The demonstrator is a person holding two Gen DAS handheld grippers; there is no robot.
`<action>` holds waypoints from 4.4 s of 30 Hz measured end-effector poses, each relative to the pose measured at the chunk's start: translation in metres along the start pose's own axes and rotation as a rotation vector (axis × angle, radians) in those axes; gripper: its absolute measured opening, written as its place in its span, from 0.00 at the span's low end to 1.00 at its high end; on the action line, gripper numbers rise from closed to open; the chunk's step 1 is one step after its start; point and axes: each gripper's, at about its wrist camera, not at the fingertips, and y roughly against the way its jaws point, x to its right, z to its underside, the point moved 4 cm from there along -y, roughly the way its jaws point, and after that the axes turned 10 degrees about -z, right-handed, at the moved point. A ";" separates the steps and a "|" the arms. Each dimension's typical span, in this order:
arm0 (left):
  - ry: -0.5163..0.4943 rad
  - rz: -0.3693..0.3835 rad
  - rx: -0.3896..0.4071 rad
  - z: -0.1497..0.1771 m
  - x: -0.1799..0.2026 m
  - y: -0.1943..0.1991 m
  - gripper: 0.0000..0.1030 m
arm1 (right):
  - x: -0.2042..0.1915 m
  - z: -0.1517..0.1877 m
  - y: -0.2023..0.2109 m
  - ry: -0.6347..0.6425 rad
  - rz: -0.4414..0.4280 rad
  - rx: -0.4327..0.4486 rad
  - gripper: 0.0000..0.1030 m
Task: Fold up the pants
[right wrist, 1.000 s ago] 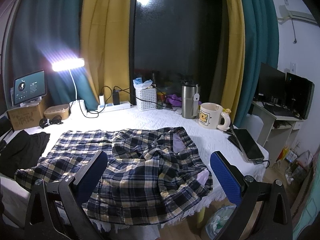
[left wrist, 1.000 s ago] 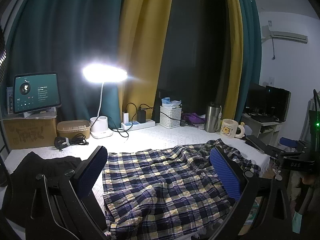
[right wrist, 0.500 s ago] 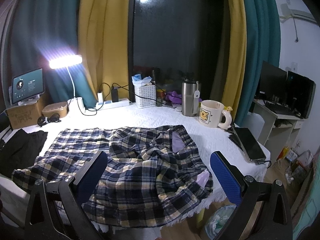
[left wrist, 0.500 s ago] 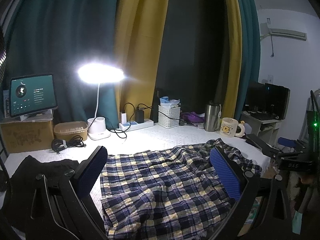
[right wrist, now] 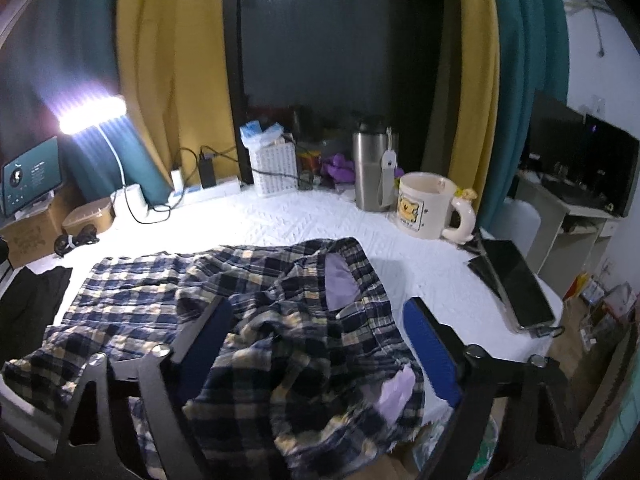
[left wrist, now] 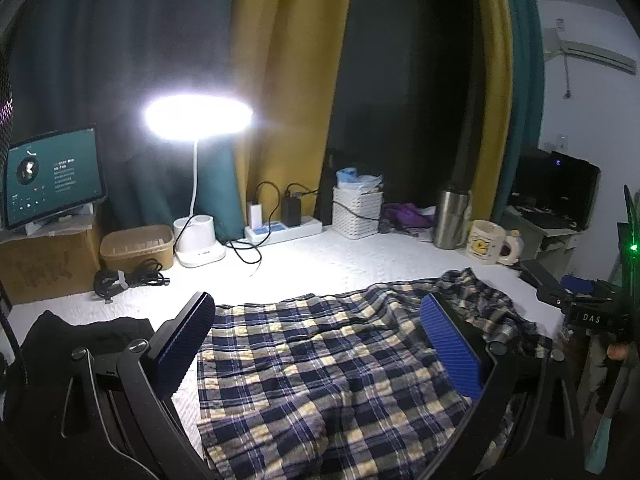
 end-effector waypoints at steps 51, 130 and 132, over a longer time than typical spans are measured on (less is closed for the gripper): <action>0.014 -0.093 -0.253 0.019 0.018 -0.106 0.98 | 0.084 -0.019 -0.120 0.045 -0.146 -0.304 0.03; -0.042 -0.102 -0.245 0.026 0.037 -0.062 0.98 | 0.111 0.048 -0.069 -0.030 -0.151 -0.355 0.03; -0.039 -0.114 -0.257 0.028 0.033 -0.063 0.98 | 0.113 0.048 -0.066 -0.043 -0.144 -0.339 0.03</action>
